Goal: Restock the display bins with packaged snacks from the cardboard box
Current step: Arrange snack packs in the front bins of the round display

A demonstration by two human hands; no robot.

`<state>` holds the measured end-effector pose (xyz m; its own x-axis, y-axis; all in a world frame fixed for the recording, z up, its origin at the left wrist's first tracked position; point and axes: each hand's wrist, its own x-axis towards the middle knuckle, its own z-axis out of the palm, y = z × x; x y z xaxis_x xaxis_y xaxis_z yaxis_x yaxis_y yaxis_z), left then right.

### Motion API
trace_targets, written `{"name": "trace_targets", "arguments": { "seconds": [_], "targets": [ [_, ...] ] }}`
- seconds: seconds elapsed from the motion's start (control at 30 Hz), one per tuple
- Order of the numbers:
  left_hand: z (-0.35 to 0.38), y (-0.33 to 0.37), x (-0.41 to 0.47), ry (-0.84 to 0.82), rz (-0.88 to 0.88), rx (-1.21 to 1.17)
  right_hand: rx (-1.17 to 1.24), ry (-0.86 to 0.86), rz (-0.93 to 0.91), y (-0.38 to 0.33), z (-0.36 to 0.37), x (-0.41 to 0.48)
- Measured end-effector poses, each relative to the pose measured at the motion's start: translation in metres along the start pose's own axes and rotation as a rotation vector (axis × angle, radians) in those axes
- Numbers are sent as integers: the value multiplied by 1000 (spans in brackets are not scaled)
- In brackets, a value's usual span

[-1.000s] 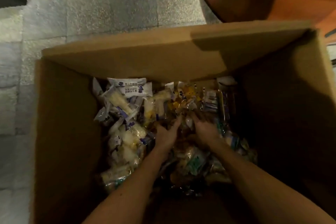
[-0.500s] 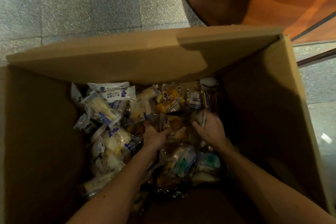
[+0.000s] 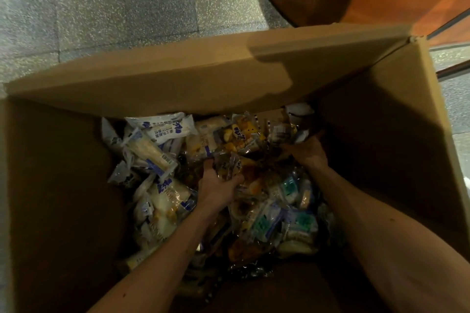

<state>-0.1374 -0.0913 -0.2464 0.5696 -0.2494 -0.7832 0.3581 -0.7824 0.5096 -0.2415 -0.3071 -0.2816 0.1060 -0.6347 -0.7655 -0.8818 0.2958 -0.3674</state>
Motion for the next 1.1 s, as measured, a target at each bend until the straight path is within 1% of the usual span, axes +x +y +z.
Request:
{"name": "trace_targets", "arguments": {
  "seconds": [0.07,0.17,0.23,0.4,0.47,0.53,0.63,0.73,0.8,0.87,0.93,1.03,1.1],
  "targets": [
    [-5,4,-3,5,-5,1,-21,-39,8,4,-1,4],
    [-14,8,-7,2,-28,7,-45,-2,-59,2,0,-4],
    [-23,11,-13,-11,-6,-13,-67,6,-110,3,1,-7],
    [-47,12,-24,-50,39,-55,-122,27,-88,2,-5,-32],
    [-56,12,-31,-59,59,-47,-89,26,-66,1,-8,-44],
    [-66,8,-41,-62,81,-42,-8,35,-41,-2,-11,-62],
    [-84,5,-62,-80,118,-42,71,34,-80,-1,-14,-102],
    [-112,15,-92,-141,185,-15,107,-42,-149,3,-22,-163],
    [-135,22,-121,-197,278,4,173,-73,-218,6,-32,-219],
    [-158,32,-161,-264,372,19,308,-93,-248,17,-43,-277],
    [-180,38,-211,-366,453,46,485,-125,-273,37,-54,-343],
    [-203,47,-280,-530,559,65,718,-60,-307,74,-72,-433],
    [-205,49,-326,-622,630,97,810,-5,-315,104,-82,-487]
  ]
}}
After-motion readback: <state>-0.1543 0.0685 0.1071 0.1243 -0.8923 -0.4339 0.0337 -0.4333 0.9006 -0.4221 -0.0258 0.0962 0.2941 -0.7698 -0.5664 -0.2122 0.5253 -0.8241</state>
